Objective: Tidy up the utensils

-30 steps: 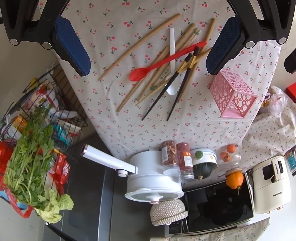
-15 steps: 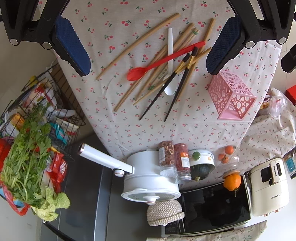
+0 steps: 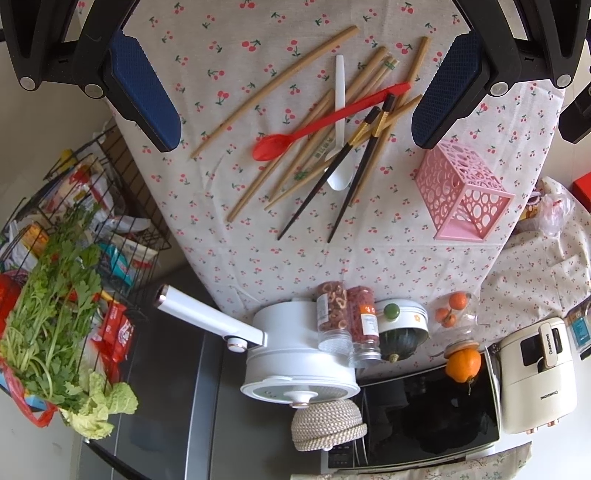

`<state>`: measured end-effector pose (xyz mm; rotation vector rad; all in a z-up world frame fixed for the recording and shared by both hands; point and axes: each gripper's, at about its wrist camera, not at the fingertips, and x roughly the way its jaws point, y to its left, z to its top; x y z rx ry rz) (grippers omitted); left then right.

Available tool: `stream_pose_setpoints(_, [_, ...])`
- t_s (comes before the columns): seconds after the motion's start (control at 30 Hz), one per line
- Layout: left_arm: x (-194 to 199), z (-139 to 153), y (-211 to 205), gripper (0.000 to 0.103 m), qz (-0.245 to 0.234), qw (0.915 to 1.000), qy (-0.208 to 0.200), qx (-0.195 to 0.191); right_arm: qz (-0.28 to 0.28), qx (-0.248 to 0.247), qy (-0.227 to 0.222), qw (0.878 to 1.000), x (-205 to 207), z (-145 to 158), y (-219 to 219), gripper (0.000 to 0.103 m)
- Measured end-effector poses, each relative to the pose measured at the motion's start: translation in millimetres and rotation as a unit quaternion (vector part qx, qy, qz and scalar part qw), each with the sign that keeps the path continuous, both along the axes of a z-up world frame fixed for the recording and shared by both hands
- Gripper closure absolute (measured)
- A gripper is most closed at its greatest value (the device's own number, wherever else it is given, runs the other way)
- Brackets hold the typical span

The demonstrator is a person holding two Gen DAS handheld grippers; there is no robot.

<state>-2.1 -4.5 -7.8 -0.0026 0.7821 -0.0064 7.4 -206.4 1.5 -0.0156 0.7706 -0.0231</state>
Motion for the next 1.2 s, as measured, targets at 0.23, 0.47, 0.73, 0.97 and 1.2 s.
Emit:
stream_pose_setpoints(0.23, [2.2,-0.5,-1.4,0.000,0.000,1.0000,0.000,0.002,-0.005,0.003,-0.004,1.000,-0.8,2.4,-3.9,0.000])
stream_pose_setpoints(0.47, [-0.1,-2.3,-0.5,0.000,0.002,1.0000,0.000,0.002,-0.005,0.002,-0.003,1.000,-0.5,2.0,-3.8,0.000])
stream_pose_setpoints(0.73, [-0.7,-2.3,0.0,0.000,0.001,1.0000,-0.001,0.002,-0.005,0.001,-0.002,1.000,-0.2,1.7,-4.4,0.000])
stream_pose_setpoints(0.97, [-0.8,-4.2,1.4,0.000,0.002,1.0000,-0.003,0.004,-0.001,-0.002,-0.001,1.000,-0.9,0.7,-2.2,0.000])
stream_pose_setpoints(1.2, [-2.0,-2.6,5.4,0.000,0.003,1.0000,-0.004,0.004,-0.002,-0.003,-0.001,1.000,-0.5,0.2,-2.2,0.000])
